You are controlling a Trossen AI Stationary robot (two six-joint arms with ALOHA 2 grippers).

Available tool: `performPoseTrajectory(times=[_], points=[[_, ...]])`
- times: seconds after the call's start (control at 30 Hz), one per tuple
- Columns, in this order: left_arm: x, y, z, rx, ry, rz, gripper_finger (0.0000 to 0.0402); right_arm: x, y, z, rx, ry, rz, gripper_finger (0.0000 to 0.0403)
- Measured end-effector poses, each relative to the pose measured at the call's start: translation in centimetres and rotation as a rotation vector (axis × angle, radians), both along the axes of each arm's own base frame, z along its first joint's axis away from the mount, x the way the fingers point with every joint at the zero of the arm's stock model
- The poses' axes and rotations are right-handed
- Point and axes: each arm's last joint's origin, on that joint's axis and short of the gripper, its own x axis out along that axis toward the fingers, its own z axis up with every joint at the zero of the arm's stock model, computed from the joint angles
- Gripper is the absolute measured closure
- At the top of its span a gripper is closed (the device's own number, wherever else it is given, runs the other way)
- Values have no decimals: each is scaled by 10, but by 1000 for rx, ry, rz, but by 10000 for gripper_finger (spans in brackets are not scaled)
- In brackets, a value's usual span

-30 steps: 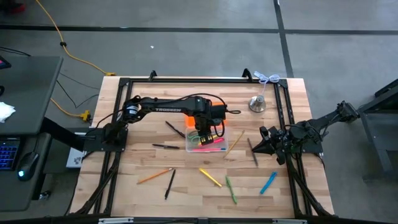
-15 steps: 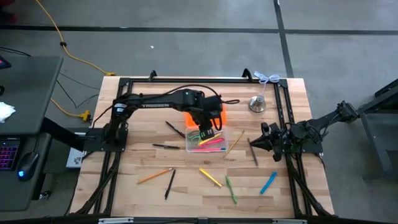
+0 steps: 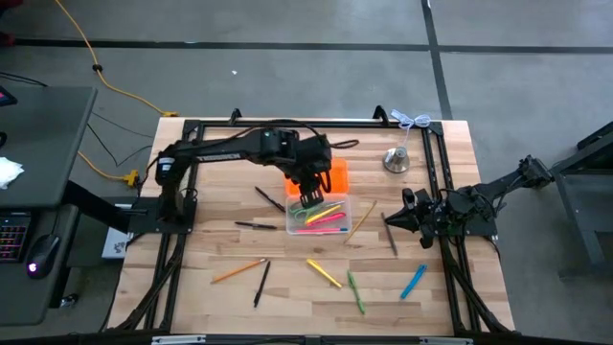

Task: Pick & place school supplies into a supply box
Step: Put the black pen into the container

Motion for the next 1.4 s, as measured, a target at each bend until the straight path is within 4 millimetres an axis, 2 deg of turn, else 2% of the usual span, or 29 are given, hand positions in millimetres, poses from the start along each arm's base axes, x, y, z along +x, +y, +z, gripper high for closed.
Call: performPoseTrajectory(times=[0.53, 0.67, 1.07, 1.4], points=[[-61, -10, 32, 29, -148, 108, 298, 0, 0, 0, -1, 0, -8, 391], [-77, -16, 31, 36, -185, 138, 298, 0, 0, 0, -1, 0, -11, 391], [-123, -35, 5, -5, -227, 255, 298, 0, 0, 0, -2, 1, -11, 391], [-153, -50, -35, -73, -189, 415, 298, 0, 0, 0, -1, 1, -11, 391]])
